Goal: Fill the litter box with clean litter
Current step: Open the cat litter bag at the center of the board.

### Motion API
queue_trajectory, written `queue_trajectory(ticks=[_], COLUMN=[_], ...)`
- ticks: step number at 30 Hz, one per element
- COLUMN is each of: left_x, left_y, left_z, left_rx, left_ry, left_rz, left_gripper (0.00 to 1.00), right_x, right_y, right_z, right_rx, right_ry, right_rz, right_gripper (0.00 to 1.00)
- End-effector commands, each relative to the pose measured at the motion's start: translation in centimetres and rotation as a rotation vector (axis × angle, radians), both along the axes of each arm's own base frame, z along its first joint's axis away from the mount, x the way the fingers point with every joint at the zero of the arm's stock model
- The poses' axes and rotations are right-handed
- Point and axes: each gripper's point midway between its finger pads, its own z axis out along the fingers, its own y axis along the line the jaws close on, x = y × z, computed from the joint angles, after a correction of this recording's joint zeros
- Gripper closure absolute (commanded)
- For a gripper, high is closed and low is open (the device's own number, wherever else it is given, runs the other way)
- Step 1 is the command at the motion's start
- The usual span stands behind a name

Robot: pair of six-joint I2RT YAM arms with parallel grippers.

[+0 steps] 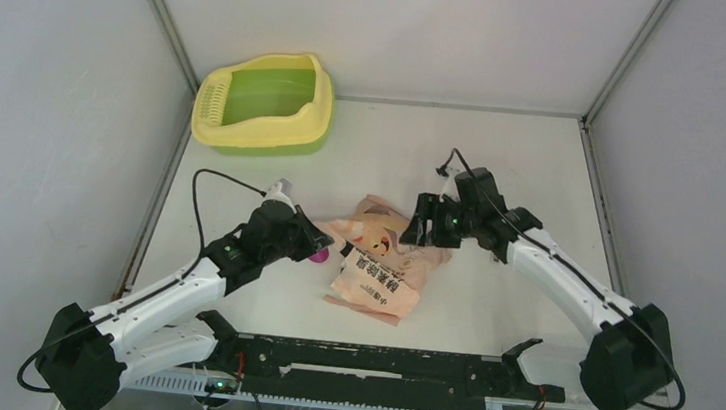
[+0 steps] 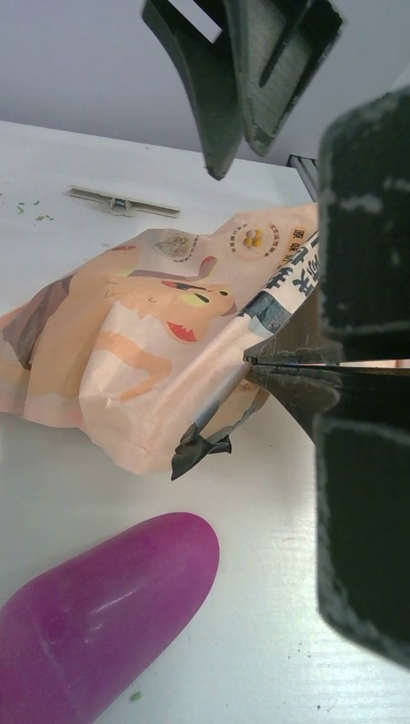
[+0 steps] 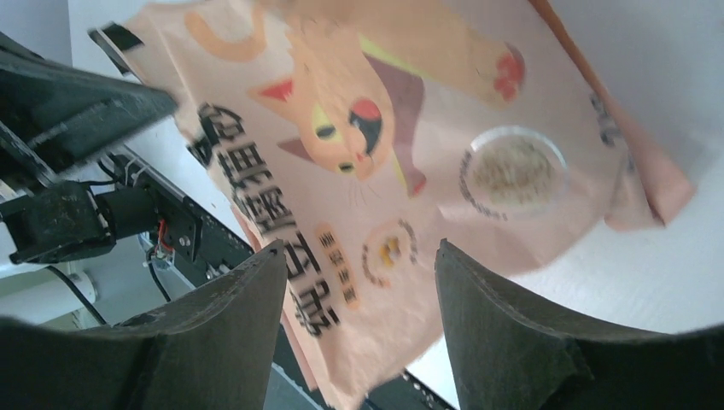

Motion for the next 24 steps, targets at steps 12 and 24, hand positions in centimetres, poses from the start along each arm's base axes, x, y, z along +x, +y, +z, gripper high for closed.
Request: queue_trajectory(ticks=[12, 24], left_x=[0.7, 0.4], left_y=[-0.3, -0.3], left_z=[2.5, 2.2], left_rx=[-0.037, -0.057], left_ry=[-0.063, -0.057], left_rz=[-0.010, -0.013], left_gripper=[1.00, 1.00], right_x=[2.9, -0.3], right_y=[8.7, 11.1], right_z=[-1.7, -6.4], right_rx=[-0.170, -0.254], right_ry=[-0.067, 0.010], right_rz=[0.267, 0.375], right_gripper=[0.44, 0.46])
